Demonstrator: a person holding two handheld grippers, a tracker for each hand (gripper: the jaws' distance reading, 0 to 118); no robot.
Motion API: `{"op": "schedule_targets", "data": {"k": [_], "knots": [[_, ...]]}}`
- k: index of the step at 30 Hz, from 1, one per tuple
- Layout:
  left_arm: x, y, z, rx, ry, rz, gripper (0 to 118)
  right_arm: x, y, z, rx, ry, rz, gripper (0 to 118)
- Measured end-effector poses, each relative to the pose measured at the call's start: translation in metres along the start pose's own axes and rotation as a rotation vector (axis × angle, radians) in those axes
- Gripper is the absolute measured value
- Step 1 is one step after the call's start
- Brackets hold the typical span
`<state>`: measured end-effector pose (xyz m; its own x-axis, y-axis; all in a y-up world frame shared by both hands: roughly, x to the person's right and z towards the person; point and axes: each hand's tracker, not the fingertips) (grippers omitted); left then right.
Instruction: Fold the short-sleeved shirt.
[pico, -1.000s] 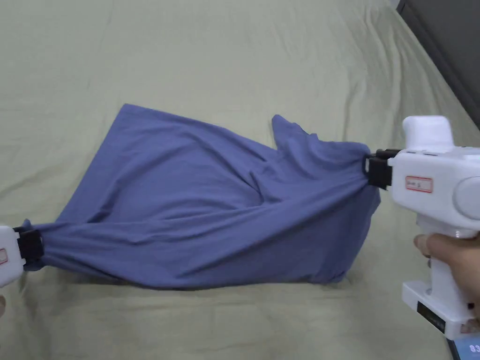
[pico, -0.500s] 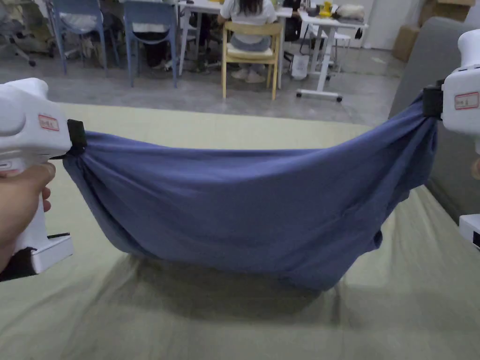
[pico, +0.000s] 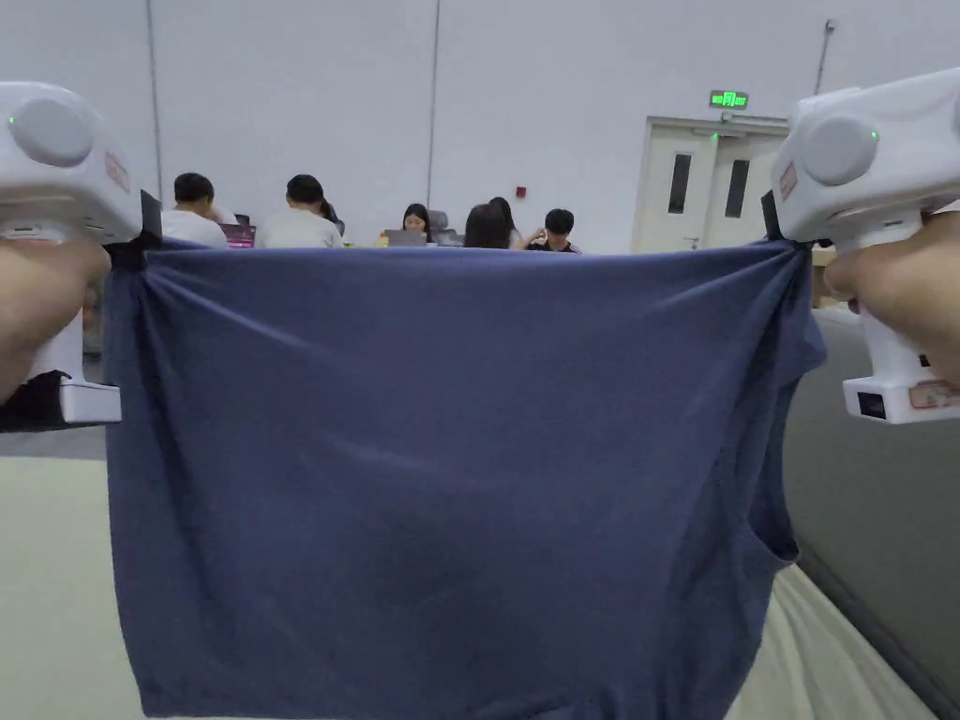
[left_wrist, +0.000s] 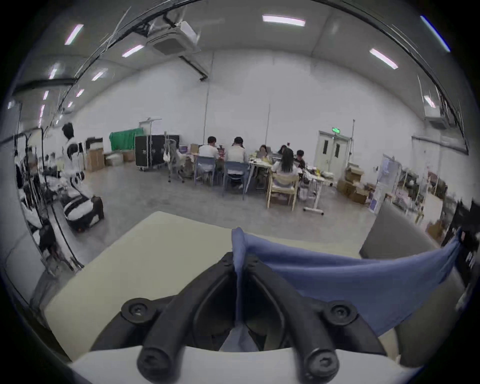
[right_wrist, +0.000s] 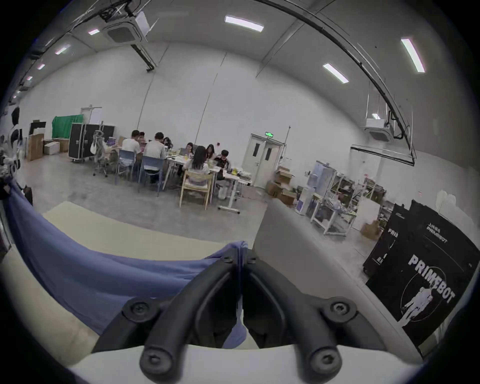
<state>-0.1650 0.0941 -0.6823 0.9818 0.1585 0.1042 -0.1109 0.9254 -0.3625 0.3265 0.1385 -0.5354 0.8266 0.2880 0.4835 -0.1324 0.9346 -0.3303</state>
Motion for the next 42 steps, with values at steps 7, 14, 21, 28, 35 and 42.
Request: {"op": "schedule_targets", "data": {"k": [7, 14, 21, 28, 35, 42], "knots": [[0.001, -0.009, -0.021, -0.021, 0.005, -0.034, 2, -0.008, 0.000, -0.020, -0.012, 0.010, -0.050, 4], [-0.009, -0.098, -0.077, -0.182, 0.002, -0.062, 2, -0.036, -0.089, -0.064, -0.135, 0.085, -0.044, 4], [-0.033, -0.249, -0.139, -0.445, 0.018, -0.050, 2, -0.077, -0.251, -0.106, -0.394, 0.191, -0.101, 4], [-0.060, -0.386, -0.134, -0.634, 0.032, -0.080, 2, -0.085, -0.401, -0.098, -0.582, 0.253, -0.137, 4], [-0.096, -0.464, -0.031, -0.633, -0.060, -0.077, 2, -0.060, -0.501, -0.001, -0.634, 0.261, -0.126, 4], [-0.130, -0.490, 0.086, -0.649, -0.104, 0.100, 2, -0.027, -0.548, 0.111, -0.644, 0.266, -0.099, 4]]}}
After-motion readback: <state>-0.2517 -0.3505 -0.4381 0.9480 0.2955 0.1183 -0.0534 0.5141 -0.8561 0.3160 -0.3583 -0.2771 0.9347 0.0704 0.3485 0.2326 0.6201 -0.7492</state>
